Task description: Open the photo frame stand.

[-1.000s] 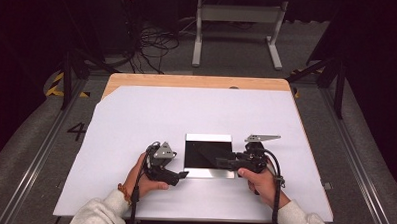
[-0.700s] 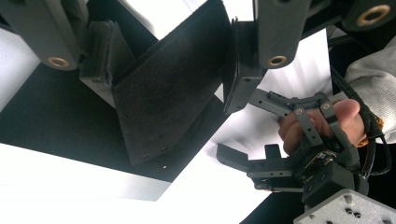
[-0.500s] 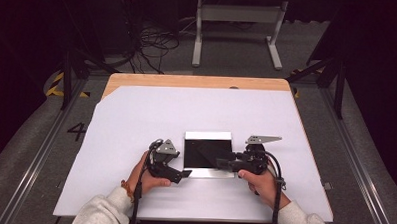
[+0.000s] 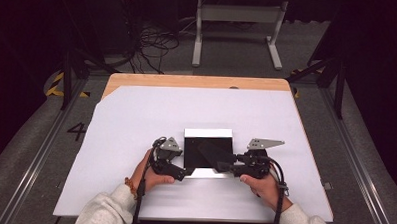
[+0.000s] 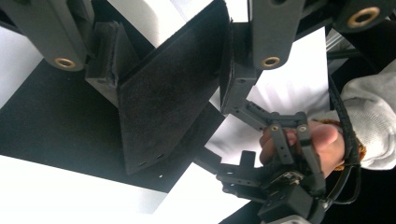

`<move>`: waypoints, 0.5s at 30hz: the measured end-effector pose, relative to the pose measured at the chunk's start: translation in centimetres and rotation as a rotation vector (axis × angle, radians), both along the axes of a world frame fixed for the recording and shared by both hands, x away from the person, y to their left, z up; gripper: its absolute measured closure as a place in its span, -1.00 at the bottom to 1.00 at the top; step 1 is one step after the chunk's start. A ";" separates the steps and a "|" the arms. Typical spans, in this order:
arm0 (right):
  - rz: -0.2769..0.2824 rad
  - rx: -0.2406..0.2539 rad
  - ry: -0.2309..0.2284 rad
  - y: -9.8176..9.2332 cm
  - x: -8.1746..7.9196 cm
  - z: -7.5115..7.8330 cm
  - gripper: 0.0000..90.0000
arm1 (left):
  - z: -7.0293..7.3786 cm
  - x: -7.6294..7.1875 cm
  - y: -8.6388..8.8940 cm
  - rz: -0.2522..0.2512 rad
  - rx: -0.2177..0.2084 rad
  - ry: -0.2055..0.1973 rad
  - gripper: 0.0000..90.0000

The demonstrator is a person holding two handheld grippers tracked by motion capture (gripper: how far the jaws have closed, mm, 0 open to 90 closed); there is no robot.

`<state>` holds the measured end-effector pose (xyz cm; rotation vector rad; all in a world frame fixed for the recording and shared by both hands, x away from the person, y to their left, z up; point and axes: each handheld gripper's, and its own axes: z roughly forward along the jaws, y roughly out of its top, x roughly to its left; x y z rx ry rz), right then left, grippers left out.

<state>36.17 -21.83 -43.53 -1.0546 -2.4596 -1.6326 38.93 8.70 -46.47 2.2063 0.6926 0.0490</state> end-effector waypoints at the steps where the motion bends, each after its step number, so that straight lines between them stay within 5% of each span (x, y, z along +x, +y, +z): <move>1: 0.002 0.000 -0.002 0.0 0.0 0.0 0.14 | 0.0 0.0 -0.1 -0.001 -0.008 0.002 -0.67; 15: 0.032 -0.024 -0.055 0.0 -0.6 0.3 0.15 | 0.6 0.2 -0.5 0.008 -0.003 -0.077 -0.38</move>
